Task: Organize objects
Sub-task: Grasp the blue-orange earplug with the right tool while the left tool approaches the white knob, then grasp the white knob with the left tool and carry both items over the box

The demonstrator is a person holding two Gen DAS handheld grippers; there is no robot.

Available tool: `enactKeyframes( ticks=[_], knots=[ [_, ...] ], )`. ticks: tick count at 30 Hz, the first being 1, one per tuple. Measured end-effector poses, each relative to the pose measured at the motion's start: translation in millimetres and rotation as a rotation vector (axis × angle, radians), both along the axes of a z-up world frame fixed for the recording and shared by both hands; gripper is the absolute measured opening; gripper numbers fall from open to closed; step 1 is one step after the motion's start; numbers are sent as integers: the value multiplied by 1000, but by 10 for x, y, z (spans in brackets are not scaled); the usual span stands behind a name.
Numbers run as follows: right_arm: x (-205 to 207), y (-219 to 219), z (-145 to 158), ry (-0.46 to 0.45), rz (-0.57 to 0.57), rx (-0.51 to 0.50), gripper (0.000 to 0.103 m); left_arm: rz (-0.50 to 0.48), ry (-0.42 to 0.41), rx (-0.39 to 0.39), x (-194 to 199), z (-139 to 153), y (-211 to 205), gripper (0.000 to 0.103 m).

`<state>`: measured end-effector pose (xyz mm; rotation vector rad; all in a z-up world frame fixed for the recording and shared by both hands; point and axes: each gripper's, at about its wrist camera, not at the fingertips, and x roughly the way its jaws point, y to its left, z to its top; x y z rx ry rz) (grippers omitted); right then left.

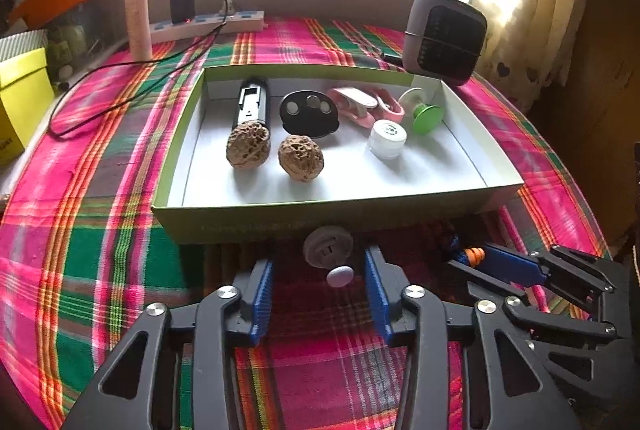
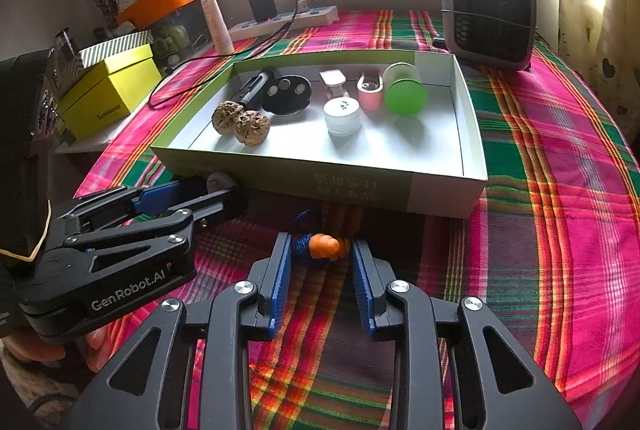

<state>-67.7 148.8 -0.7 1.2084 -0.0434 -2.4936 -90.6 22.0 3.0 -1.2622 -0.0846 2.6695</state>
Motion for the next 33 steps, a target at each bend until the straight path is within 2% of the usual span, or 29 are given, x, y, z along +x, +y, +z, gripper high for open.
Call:
enactKeyframes(
  ticks=[10,30,33],
  knots=[
    [3,-7,7,2,0,7,31,10,2,-1,3,-6,-30,23],
    [-10,-19,-4,4,-1,20,31,19,7,5,34,-3,-55,23],
    [-7,-20,-3,4,-2,18,31,22,29,-19,59,24,-26,23]
  ],
)
